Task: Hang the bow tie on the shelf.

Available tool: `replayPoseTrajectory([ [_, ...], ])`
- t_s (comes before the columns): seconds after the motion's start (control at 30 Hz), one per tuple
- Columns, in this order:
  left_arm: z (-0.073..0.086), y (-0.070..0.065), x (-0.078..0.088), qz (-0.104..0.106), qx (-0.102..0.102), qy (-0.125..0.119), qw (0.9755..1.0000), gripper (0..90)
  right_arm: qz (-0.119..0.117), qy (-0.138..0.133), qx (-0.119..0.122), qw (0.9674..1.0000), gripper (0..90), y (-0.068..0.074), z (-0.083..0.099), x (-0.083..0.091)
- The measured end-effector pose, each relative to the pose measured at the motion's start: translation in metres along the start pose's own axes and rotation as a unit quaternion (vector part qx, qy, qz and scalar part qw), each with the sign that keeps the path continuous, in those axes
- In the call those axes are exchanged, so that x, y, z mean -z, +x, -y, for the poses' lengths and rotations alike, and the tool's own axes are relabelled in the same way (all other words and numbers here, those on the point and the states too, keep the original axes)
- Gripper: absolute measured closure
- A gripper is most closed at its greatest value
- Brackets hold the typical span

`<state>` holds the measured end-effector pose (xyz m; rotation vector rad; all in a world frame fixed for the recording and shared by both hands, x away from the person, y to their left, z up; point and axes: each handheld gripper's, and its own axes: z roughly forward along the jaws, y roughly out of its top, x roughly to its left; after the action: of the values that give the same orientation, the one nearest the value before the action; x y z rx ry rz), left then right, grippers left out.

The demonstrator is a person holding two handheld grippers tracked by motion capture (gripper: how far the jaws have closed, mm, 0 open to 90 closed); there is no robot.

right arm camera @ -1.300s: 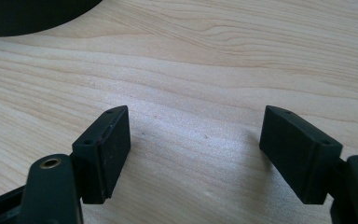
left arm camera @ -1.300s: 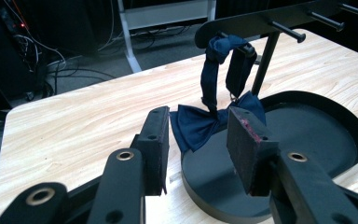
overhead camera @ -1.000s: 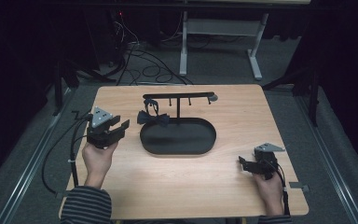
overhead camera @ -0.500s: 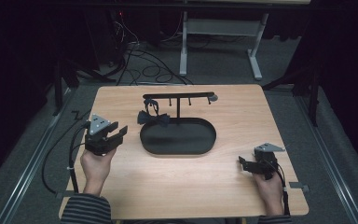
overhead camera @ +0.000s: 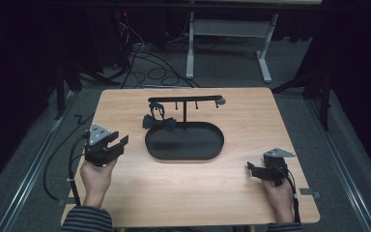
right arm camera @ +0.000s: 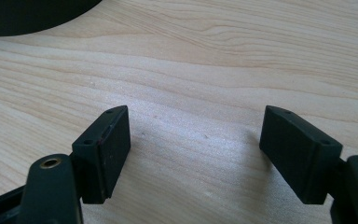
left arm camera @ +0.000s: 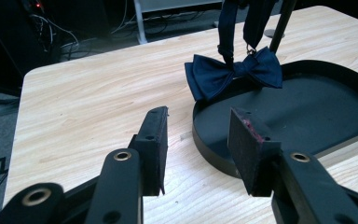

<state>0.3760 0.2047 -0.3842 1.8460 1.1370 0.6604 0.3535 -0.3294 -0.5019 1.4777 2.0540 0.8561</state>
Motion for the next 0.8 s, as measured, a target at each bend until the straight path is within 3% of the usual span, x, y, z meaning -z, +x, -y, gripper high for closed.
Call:
replayPoseTrajectory([
  [0.8,0.023,0.009,-0.002,-0.006,0.020,0.023,0.9995,55.9,0.000,0.000,0.000,1.0000,25.8,0.000,0.000,0.000],
])
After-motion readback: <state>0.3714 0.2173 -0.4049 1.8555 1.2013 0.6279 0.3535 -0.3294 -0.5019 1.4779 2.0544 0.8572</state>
